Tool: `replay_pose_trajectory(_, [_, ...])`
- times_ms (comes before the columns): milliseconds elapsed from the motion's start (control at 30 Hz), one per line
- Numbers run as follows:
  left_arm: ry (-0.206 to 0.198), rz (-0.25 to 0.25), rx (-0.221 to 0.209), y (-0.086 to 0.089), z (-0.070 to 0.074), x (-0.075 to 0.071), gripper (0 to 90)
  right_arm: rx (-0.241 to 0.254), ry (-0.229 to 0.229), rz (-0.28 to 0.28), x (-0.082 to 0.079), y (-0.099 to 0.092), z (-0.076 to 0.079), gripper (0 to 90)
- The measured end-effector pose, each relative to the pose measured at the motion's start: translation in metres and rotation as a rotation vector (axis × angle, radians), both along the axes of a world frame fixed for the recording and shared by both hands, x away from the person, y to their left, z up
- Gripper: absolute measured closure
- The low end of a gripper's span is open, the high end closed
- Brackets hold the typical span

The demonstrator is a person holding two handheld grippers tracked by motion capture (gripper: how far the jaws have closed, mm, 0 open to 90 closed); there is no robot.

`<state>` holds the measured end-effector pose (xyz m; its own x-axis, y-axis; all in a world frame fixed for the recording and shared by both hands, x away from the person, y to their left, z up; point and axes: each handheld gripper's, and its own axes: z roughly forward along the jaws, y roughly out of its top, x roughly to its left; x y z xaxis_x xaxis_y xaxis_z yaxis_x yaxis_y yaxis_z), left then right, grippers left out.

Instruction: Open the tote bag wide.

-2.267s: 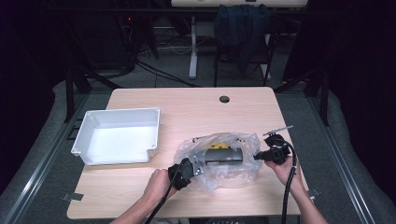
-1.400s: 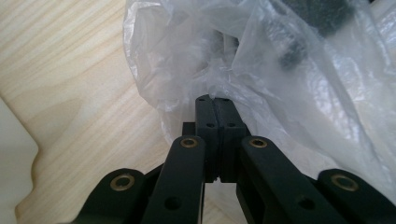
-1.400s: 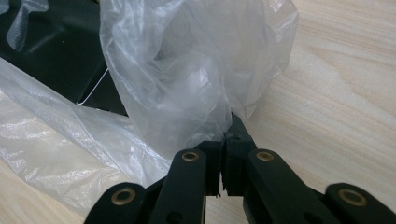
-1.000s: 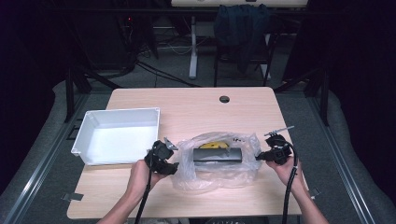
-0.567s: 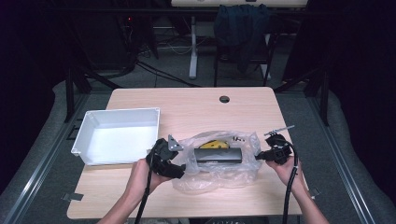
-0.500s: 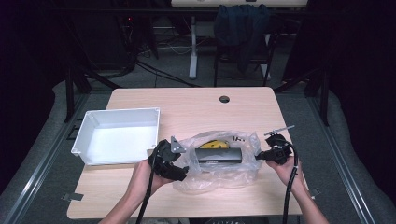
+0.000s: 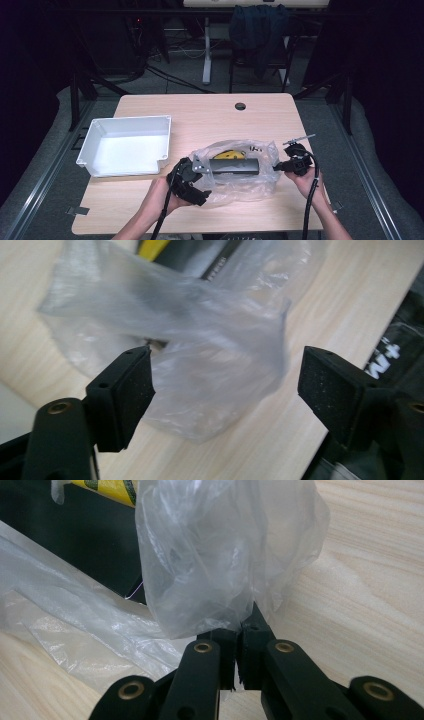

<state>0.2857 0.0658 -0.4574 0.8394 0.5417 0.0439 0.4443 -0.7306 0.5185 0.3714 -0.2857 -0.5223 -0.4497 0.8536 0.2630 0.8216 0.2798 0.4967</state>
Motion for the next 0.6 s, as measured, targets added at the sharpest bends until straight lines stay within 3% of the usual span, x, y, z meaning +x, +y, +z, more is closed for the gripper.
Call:
replay_pose_trajectory(100, [-0.066,0.021,0.001,-0.004,-0.005,0.0,30.3,0.002,-0.002,0.005,0.0,0.0,0.0,87.7])
replay_pose_trajectory(233, [-0.213,0.087,-0.026,-0.005,-0.01,0.008,67.1,0.006,-0.004,-0.001,0.001,0.002,-0.001,87.9])
replay_pose_trajectory(300, [-0.249,0.128,-0.013,-0.005,-0.014,0.019,79.1,-0.002,0.0,0.005,0.002,0.002,-0.002,87.9])
replay_pose_trajectory(467, [-0.242,0.251,0.065,0.0,-0.037,0.053,86.6,-0.013,0.012,-0.004,0.006,0.004,-0.008,87.9])
replay_pose_trajectory(600, [-0.193,0.279,0.136,0.0,-0.061,0.069,87.8,-0.032,0.01,-0.021,0.007,0.006,-0.012,88.0])
